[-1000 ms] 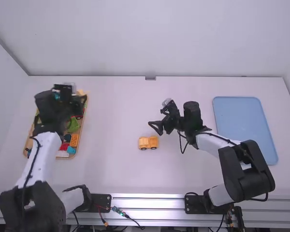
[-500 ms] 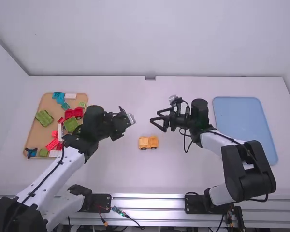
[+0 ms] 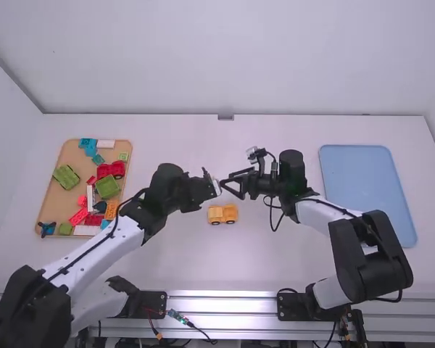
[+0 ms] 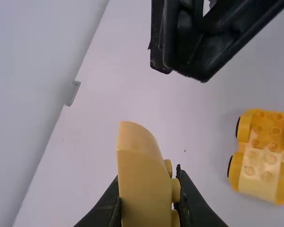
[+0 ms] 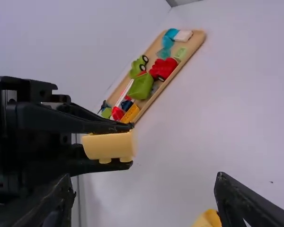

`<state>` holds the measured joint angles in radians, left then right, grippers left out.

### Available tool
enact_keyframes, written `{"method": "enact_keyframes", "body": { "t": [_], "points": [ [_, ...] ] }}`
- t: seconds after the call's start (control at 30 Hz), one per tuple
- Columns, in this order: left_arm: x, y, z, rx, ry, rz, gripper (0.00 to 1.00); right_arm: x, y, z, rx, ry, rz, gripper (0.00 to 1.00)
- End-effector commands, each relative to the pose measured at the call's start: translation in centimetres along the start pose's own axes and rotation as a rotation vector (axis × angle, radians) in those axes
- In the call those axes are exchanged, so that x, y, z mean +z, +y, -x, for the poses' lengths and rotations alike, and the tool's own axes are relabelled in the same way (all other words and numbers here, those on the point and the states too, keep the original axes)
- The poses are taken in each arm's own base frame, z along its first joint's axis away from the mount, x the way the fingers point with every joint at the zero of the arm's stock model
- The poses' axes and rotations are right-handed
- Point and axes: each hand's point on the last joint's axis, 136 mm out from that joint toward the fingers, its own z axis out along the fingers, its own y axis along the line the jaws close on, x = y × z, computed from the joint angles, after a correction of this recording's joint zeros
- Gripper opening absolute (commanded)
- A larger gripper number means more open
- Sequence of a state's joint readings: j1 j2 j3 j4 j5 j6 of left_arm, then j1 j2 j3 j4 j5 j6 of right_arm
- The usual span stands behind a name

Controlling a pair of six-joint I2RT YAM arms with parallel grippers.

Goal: Assemble lego blocks to make yellow taxi

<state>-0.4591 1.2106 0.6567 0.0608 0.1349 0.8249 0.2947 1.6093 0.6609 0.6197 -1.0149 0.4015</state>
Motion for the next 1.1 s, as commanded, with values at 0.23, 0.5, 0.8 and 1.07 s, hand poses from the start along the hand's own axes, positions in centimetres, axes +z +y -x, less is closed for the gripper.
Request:
{"method": "enact_keyframes", "body": {
  "t": [0.23,0.5,0.8,1.07],
  "points": [
    [1.3,-0.4,0.1,0.002,-0.011,-0.013,0.01,0.3,-0.4,-0.2,0.007,-0.002,-0.068,0.74],
    [2.5,-1.0,0.3,-0.007,-0.034,-0.040,0.02,0.8,0.1,-0.2,-0.013,-0.004,-0.061,0.73],
    [2.6,-1.8,1.5,-0.013,-0.102,-0.085,0.02,1.7,0.1,-0.5,-0.020,0.000,-0.085,0.73],
    [2.6,-2.9,2.8,0.017,-0.128,-0.106,0.02,1.8,0.4,-0.4,-0.029,-0.005,-0.078,0.65]
  ]
}}
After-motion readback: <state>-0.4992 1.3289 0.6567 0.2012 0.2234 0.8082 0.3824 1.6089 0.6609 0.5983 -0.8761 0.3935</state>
